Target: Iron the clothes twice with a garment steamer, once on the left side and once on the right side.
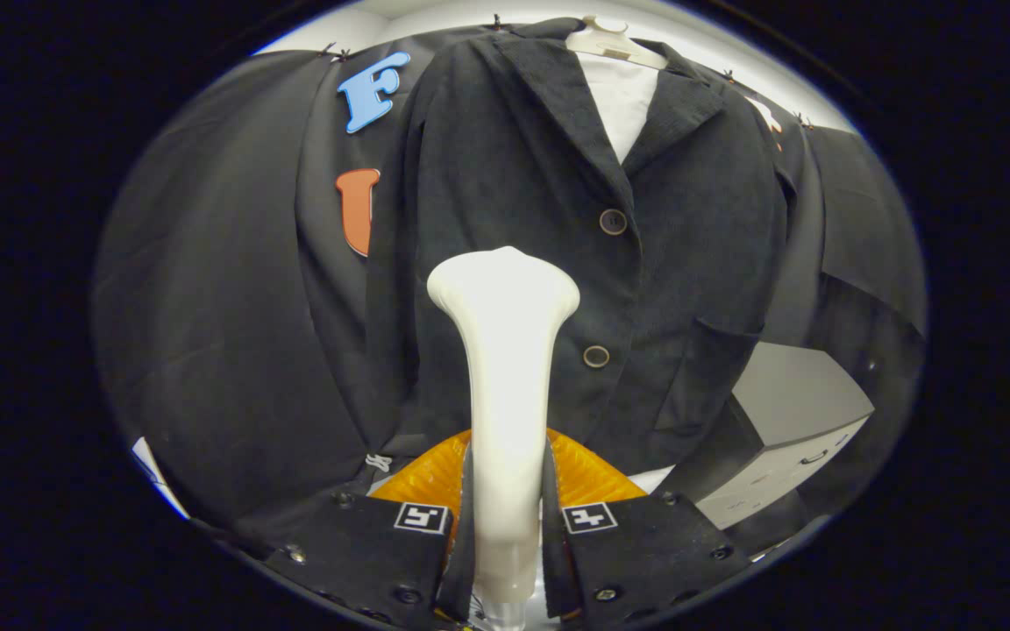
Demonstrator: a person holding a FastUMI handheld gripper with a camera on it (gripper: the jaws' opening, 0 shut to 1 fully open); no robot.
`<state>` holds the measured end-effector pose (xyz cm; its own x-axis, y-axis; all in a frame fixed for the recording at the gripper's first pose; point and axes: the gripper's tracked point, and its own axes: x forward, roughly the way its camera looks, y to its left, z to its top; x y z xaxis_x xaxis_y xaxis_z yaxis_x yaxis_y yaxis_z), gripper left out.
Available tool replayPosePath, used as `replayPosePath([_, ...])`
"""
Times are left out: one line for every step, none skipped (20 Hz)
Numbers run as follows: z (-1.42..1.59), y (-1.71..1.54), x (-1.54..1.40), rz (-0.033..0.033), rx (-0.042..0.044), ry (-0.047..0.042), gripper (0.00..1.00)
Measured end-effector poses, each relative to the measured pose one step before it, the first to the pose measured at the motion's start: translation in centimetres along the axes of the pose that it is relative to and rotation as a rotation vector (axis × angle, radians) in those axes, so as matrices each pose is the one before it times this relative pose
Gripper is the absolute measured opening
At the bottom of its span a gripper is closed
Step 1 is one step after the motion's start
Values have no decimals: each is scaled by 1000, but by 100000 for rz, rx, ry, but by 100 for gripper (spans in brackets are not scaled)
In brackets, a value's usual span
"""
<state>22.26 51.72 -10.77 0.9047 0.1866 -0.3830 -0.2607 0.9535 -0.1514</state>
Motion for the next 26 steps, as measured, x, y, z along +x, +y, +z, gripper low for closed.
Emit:
replayPosePath([-496,19,153,-155,-242,315,34])
replayPosePath([-445,-27,133,-258,-634,567,34])
replayPosePath([-517,-34,250,-243,-277,523,34])
replayPosePath([-488,-44,178,-111,-87,564,34])
replayPosePath([-550,-6,137,-160,-358,806,34])
replayPosePath([-538,37,195,-119,-263,814,34])
replayPosePath([-230,-61,156,-137,-100,638,34])
replayPosePath([-528,30,164,-313,-581,885,34])
replayPosePath([-873,-27,259,-349,-486,790,34])
replayPosePath([-770,-15,275,-295,-495,670,34])
replayPosePath([-634,56,507,-281,-490,730,34])
replayPosePath([-515,30,389,-98,-311,946,34])
replayPosePath([-765,-43,330,124,-90,1550,34])
replayPosePath([-849,-79,275,-35,-148,1303,34])
replayPosePath([-724,39,282,-277,-481,945,34])
replayPosePath([-640,72,283,-217,-390,955,34])
replayPosePath([-779,-25,489,-59,-212,1240,34])
replayPosePath([-700,-2,280,66,69,1273,34])
replayPosePath([-833,-12,382,25,155,1243,34])
replayPosePath([-653,5,290,-22,-83,1011,34])
replayPosePath([-629,25,374,-3,-12,801,34])
replayPosePath([-548,24,363,66,-247,623,34])
replayPosePath([-538,-10,354,15,-421,400,34])
replayPosePath([-528,-8,312,-36,-413,517,34])
replayPosePath([-588,106,196,102,-219,1089,34])
replayPosePath([-496,50,251,505,-27,1254,34])
